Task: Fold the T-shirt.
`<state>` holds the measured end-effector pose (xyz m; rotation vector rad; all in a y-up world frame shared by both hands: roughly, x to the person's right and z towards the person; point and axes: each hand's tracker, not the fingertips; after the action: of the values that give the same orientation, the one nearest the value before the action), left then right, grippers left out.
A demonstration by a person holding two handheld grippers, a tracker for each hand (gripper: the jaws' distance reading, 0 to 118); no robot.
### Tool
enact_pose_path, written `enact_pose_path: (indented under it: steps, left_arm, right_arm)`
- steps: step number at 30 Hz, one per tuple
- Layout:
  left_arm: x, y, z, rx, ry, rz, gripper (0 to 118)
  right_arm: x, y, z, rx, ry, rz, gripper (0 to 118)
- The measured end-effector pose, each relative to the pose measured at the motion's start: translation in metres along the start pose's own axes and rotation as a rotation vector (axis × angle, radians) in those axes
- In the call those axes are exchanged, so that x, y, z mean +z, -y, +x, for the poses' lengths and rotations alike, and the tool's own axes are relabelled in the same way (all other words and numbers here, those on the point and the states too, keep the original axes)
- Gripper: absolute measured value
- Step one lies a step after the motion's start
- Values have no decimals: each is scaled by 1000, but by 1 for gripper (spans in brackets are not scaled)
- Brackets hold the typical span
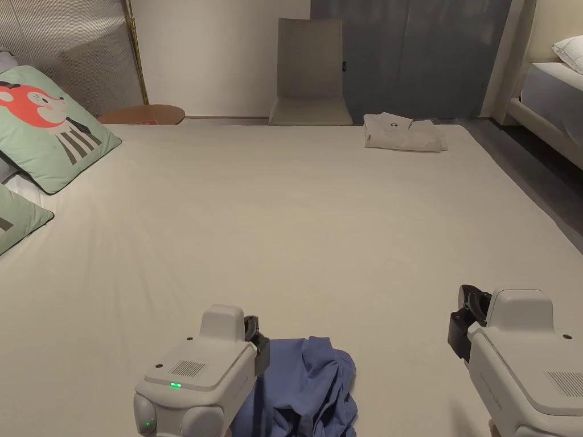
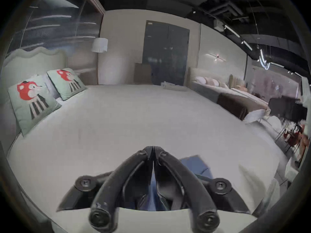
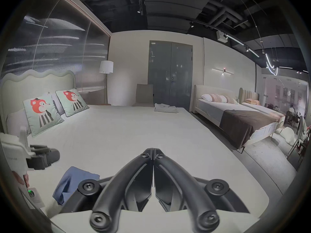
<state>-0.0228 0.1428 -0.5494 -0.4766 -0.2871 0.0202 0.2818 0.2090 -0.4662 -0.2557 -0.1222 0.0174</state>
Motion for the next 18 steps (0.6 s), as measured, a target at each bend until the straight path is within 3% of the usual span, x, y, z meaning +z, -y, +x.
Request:
enact_pose_path:
  steps: [8,13,18]
  left_arm:
    - [-30,50,24,-29,104,-188,0]
    - [-29,66,67,-73,194,-219,0]
    - [-42,74,102,-98,196,-237,0]
  right_arm:
    - [-1,2,4,4,6,-9,1]
    - [-1,5,17,1,33,-18,1]
    - [4,6,26,-1,54,-21,1]
